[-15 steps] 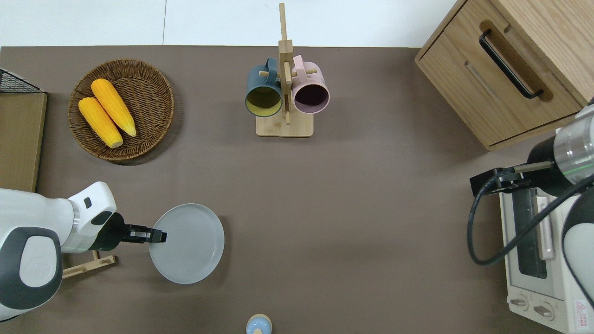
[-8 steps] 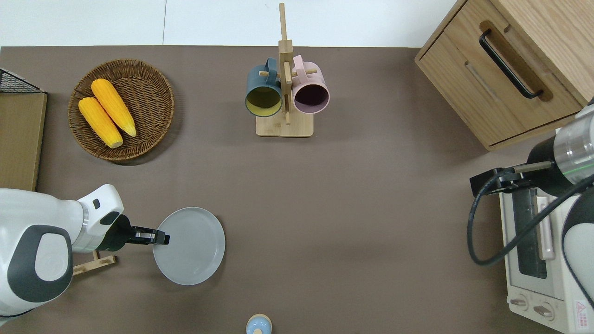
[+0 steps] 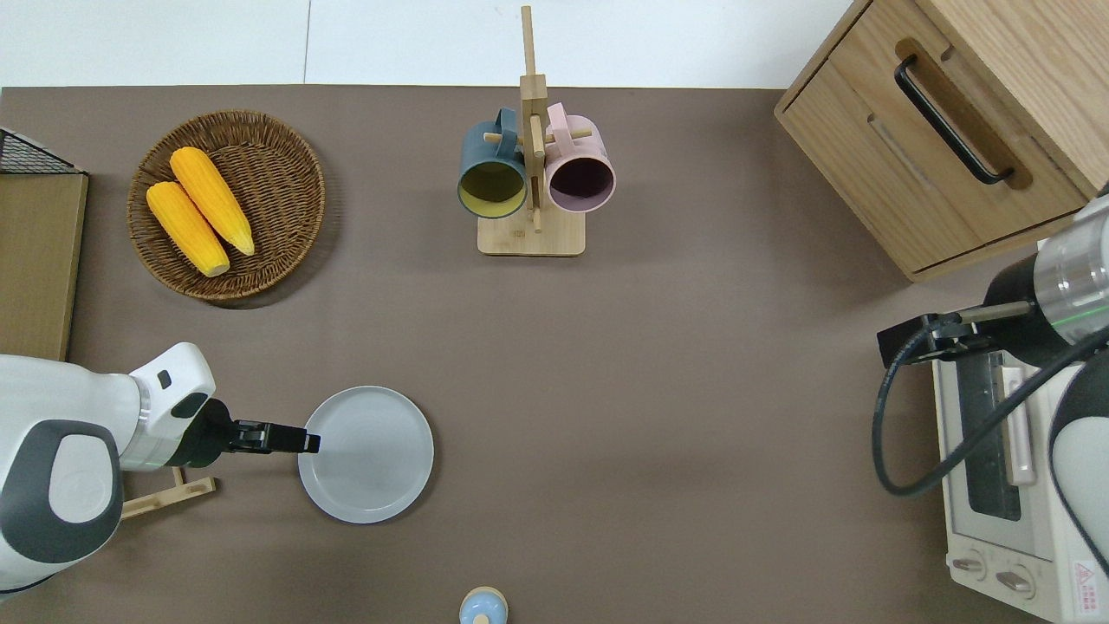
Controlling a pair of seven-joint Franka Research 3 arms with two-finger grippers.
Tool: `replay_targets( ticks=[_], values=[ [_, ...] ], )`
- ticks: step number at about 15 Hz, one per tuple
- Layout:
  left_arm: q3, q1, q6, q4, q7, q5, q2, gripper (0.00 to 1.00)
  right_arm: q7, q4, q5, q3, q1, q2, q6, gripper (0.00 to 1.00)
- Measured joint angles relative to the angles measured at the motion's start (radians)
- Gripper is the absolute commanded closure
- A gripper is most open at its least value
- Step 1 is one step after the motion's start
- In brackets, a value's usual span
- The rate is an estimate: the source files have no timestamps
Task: Pick gray plate from low plate rack and place it on table with left arm
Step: 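Carry the plate away from the rack and lower it onto the table, then open the left gripper and withdraw it back toward the rack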
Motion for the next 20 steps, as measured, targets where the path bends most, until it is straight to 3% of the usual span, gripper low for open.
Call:
replay_targets(
  ticks=[6, 10, 20],
  values=[
    [0.036, 0.001, 0.005, 0.019, 0.006, 0.054, 0.000, 0.02, 0.000, 0.000, 0.000, 0.000, 0.000, 0.000, 0.000, 0.017],
    [0.037, 0.001, -0.003, 0.076, -0.009, 0.160, -0.002, 0.01, 0.000, 0.000, 0.000, 0.000, 0.000, 0.000, 0.000, 0.017],
    [0.031, 0.000, -0.244, 0.386, -0.029, 0.407, -0.019, 0.01, 0.000, 0.000, 0.000, 0.000, 0.000, 0.000, 0.000, 0.017]
  ],
)
